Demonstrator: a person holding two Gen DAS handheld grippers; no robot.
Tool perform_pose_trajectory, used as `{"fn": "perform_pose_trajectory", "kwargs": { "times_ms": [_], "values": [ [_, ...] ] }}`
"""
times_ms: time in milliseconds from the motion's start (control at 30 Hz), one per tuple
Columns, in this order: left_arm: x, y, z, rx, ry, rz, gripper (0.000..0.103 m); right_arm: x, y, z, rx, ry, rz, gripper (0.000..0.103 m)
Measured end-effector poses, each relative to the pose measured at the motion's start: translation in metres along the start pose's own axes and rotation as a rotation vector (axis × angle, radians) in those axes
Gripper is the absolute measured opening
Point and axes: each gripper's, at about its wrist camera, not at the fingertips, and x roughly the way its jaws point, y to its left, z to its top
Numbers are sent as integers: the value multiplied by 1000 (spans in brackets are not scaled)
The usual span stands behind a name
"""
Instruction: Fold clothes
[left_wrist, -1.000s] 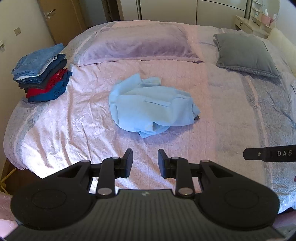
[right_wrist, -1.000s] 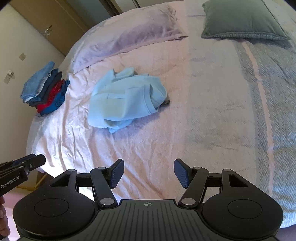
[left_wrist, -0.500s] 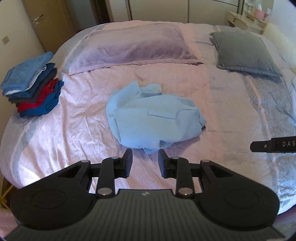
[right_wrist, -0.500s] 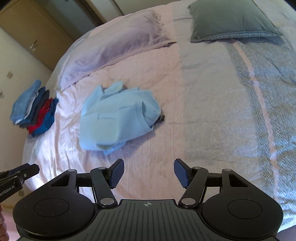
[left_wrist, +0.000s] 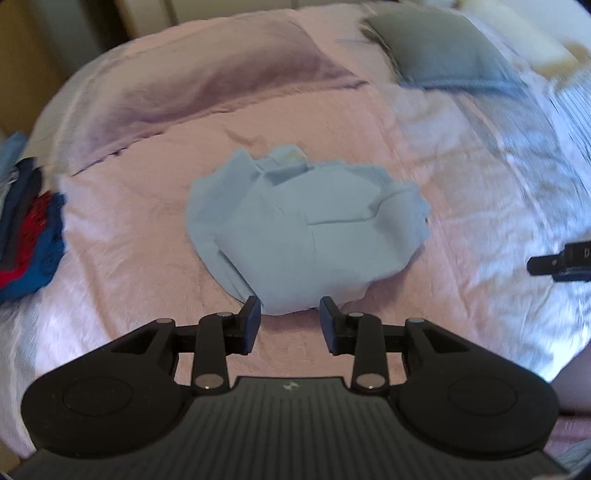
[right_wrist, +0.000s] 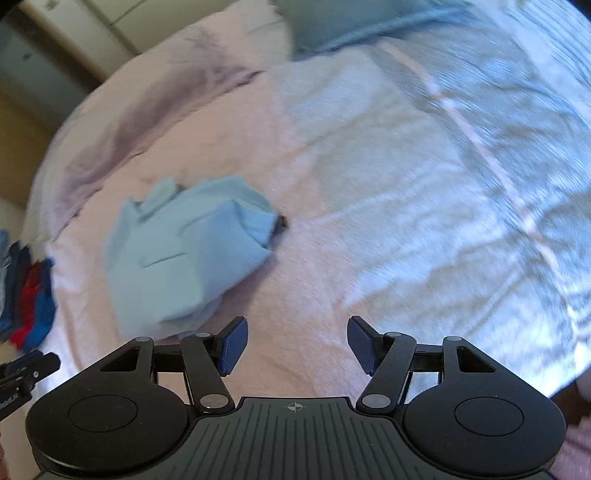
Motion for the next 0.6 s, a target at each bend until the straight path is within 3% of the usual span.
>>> {"fn": "perform_pose_trajectory", "kwargs": {
  "times_ms": [233,467,600],
  "values": [
    [48,19,-1,117,-15,-53,39,25,-22,-10,91,11,-113,63],
    [98,18,8,216,-97,-131,43,68,-57,13,40,14,-189,63],
    [122,12,19,324,-145,-174,43,103,-82,38,6,38,-214,63]
  ]
}}
